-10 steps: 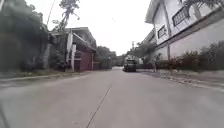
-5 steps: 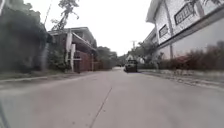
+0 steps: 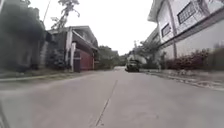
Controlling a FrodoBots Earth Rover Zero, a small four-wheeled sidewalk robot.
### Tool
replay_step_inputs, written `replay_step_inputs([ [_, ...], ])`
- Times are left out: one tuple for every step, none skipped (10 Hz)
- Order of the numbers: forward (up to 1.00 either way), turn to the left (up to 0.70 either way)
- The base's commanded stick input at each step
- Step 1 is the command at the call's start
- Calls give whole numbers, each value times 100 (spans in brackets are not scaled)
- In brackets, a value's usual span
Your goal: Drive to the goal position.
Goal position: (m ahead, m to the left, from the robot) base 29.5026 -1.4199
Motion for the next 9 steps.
replay_step_inputs([
  [70,0],
  [70,0],
  [70,0],
  [70,0],
  [70,0],
  [70,0],
  [70,-31],
  [70,-35],
  [70,-26],
])
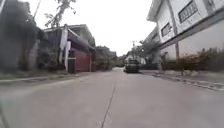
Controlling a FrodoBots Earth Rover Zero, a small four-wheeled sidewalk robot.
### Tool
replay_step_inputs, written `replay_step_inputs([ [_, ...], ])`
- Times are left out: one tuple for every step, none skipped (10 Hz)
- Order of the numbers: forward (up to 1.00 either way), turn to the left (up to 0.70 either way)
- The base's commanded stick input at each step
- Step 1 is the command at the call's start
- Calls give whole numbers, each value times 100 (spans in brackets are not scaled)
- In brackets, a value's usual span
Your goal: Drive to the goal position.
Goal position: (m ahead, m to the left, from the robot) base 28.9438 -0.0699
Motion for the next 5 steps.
replay_step_inputs([
  [70,0],
  [70,0],
  [70,0],
  [70,0],
  [70,0],
])
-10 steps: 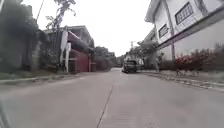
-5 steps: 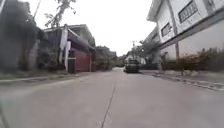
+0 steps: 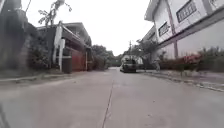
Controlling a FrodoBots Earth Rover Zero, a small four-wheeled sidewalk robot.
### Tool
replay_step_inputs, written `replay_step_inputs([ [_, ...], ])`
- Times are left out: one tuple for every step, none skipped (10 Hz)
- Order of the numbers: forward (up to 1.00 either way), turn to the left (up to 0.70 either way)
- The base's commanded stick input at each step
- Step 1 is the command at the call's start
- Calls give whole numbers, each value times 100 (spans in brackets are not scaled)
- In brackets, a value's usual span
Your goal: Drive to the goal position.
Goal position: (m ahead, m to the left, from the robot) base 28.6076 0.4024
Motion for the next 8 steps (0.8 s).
replay_step_inputs([
  [70,0],
  [70,-20],
  [70,-35],
  [70,-21],
  [70,0],
  [70,0],
  [70,-9],
  [70,-22],
])
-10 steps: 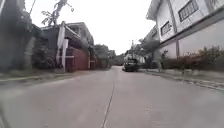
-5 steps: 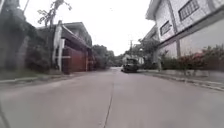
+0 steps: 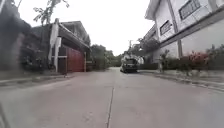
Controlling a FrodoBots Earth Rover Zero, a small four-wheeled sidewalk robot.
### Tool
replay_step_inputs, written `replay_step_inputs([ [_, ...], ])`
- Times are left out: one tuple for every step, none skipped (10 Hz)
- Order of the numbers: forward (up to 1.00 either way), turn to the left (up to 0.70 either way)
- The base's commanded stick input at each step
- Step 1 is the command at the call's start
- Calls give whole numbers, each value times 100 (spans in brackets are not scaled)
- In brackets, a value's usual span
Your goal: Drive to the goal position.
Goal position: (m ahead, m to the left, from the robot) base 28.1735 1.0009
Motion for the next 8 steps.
replay_step_inputs([
  [70,-35],
  [70,-25],
  [70,-9],
  [70,0],
  [70,0],
  [70,-11],
  [70,-24],
  [70,-29],
])
